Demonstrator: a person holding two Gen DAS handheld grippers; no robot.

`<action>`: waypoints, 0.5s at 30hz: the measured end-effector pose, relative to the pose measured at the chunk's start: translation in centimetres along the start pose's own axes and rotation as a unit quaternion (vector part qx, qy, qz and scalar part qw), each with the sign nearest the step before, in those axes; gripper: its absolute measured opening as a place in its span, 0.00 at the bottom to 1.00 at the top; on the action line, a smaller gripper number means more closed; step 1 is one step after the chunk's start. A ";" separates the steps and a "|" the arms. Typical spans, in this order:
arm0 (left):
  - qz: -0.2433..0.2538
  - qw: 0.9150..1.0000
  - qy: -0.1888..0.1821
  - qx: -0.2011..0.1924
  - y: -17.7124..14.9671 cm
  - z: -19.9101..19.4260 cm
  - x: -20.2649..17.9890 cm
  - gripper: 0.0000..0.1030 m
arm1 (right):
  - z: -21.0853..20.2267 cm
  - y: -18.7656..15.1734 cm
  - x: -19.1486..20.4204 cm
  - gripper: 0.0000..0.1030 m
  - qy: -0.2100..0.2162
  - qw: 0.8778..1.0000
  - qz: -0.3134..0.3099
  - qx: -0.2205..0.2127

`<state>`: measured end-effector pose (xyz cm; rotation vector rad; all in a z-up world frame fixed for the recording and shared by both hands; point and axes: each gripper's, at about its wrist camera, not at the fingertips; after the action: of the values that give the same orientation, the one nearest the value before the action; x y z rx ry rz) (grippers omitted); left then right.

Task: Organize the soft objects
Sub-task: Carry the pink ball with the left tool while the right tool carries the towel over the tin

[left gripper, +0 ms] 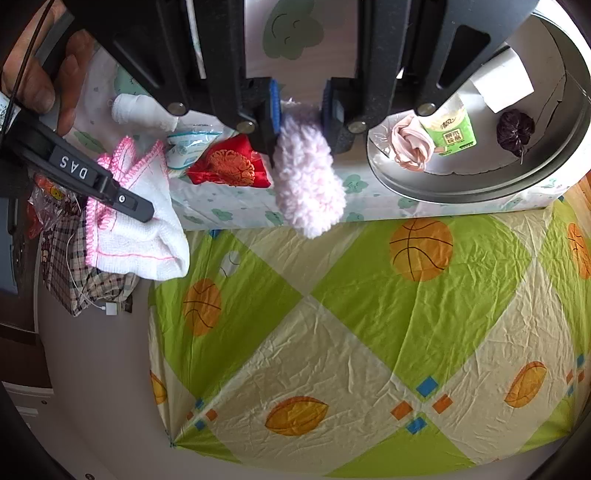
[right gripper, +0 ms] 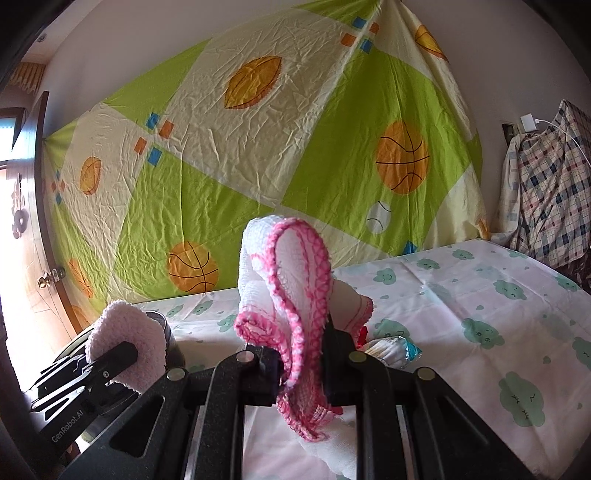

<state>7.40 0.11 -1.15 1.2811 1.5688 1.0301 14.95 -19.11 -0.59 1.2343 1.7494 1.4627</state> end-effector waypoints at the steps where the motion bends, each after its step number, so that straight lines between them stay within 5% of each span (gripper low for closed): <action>1: -0.001 1.000 0.002 -0.002 0.0 -0.2 0.1 0.15 | 0.0 0.0 0.2 0.18 0.001 1.000 -0.003 0.001; 15: -0.018 1.000 0.016 -0.009 -0.3 -1.1 1.3 0.15 | 0.2 -0.3 1.9 0.18 0.019 1.000 -0.009 -0.002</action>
<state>6.13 1.23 -1.26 1.2251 1.5964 1.0448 14.18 -17.38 -0.68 1.1948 1.7770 1.4868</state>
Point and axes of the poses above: each gripper's, at about its wrist camera, not at the fingertips, and z roughly the way its jaws point, x to its left, y to its top, and after that the axes turned 4 degrees about -z, right-handed
